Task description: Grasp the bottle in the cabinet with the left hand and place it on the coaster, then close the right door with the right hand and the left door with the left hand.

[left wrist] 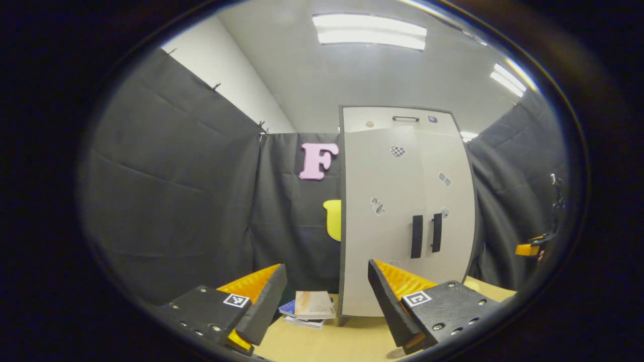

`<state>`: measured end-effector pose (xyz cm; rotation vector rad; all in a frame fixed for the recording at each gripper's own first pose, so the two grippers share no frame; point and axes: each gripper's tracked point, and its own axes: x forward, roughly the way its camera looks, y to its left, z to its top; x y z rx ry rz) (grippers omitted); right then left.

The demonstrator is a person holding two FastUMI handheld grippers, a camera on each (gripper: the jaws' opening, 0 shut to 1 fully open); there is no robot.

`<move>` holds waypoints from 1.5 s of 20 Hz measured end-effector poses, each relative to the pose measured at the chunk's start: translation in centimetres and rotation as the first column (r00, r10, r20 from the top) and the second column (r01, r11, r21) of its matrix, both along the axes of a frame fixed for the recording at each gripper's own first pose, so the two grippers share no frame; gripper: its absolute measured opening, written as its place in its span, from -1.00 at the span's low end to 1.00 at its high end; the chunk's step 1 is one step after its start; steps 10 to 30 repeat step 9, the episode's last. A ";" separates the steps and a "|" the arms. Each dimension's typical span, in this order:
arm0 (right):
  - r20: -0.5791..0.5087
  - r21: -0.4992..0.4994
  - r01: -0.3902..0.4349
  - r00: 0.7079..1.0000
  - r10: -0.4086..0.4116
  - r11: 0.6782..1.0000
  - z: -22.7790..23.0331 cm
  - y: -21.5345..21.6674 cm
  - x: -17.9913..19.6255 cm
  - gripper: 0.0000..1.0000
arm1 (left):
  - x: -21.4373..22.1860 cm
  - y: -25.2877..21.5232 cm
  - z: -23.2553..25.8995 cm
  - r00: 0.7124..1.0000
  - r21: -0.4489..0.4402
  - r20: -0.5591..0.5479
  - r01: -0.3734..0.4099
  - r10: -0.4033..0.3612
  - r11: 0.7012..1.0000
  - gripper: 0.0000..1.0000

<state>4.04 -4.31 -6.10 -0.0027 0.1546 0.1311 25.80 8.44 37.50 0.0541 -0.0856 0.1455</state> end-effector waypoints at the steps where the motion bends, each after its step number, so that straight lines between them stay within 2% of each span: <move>1: 0.007 -0.006 -0.002 1.000 0.002 1.000 0.2 0.1 -0.2 0.94 | 0.0 0.3 -0.5 1.000 -0.021 -0.005 -0.001 0.001 1.000 1.00; 2: 0.015 -0.013 -0.001 1.000 0.001 1.000 0.6 0.0 -0.4 0.94 | 0.2 0.1 -0.7 1.000 -0.043 0.000 0.008 -0.008 0.999 1.00; 3: 0.020 -0.019 0.001 1.000 -0.001 1.000 0.8 -0.2 -0.7 0.94 | 0.2 -0.2 -0.9 1.000 -0.063 0.006 0.024 -0.024 0.998 0.89; 5: 0.026 -0.033 0.015 1.000 -0.014 0.999 1.2 -0.8 -1.1 0.93 | 0.4 -0.8 -1.3 0.999 -0.078 0.012 0.051 -0.050 0.996 0.88; 6: 0.024 -0.038 0.023 0.999 -0.022 0.999 1.2 -1.2 -1.2 0.83 | 0.5 -0.7 -1.5 0.999 -0.068 0.012 0.052 -0.051 0.996 0.88; 7: 0.017 -0.040 0.031 0.999 -0.031 0.999 1.1 -1.6 -1.3 0.93 | 0.5 -0.5 -1.8 0.999 -0.051 0.006 0.047 -0.047 0.998 0.88; 8: 0.008 -0.039 0.039 0.999 -0.039 0.998 1.2 -1.9 -1.4 0.83 | 0.6 -0.4 -2.2 0.999 -0.031 -0.008 0.037 -0.038 0.999 1.00; 9: -0.002 -0.039 0.046 0.999 -0.046 0.998 1.1 -2.2 -1.4 0.93 | 0.7 -0.3 -2.7 0.999 -0.014 -0.027 0.029 -0.030 0.999 1.00; 30: -0.002 -0.039 0.046 0.999 -0.046 0.998 1.1 -2.2 -1.4 0.93 | 0.7 -0.3 -2.7 0.999 -0.014 -0.027 0.029 -0.030 0.999 1.00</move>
